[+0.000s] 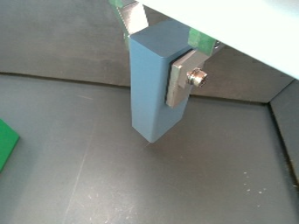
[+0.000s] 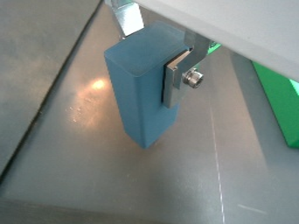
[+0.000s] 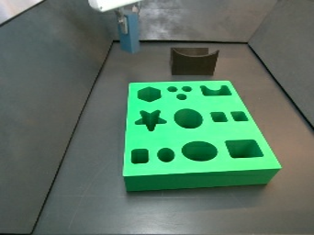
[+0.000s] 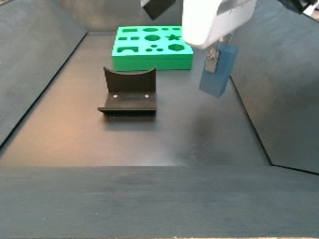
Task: Pick up the rectangle object. Move up. Move to above the board. Insert the rectangle object.
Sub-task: Move to above the board.
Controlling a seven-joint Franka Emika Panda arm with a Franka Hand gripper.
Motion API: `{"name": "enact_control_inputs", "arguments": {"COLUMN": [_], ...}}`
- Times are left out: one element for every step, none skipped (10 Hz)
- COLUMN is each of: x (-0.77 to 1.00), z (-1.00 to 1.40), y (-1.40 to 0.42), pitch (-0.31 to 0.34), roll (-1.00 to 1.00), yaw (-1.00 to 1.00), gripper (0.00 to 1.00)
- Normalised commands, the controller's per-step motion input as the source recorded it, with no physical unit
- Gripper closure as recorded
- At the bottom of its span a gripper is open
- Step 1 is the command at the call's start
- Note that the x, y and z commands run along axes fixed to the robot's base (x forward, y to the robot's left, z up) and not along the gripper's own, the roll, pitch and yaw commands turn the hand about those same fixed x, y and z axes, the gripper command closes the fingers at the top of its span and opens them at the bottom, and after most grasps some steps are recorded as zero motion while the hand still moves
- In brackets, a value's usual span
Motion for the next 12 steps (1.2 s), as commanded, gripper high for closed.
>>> {"name": "enact_control_inputs", "arguments": {"x": [-0.03, -0.03, -0.02, -0.01, 0.00, 0.00, 0.00, 0.01, 0.01, 0.00, 0.26, 0.26], "z": [1.00, 1.00, 1.00, 1.00, 1.00, 1.00, 0.87, 0.68, 0.44, 0.21, 0.26, 0.25], "y": [0.28, 0.25, 0.23, 0.21, 0.20, 0.18, 0.15, 0.11, 0.06, 0.04, -1.00, -1.00], "pitch": [-0.050, -0.032, -0.010, 0.024, 0.043, 0.053, 0.059, 0.064, 0.071, 0.072, 0.078, 0.077], "roll": [-0.47, -0.45, -0.39, -0.29, -0.23, -0.18, -0.16, -0.12, -0.08, -0.05, 0.11, 0.12], "yaw": [0.10, 0.06, 0.03, 0.00, 0.00, -0.02, -0.03, -0.04, -0.04, -0.04, -1.00, -1.00], "gripper": [1.00, 1.00, 1.00, 1.00, 1.00, 1.00, 1.00, 1.00, 1.00, 1.00, 1.00, 1.00]}}
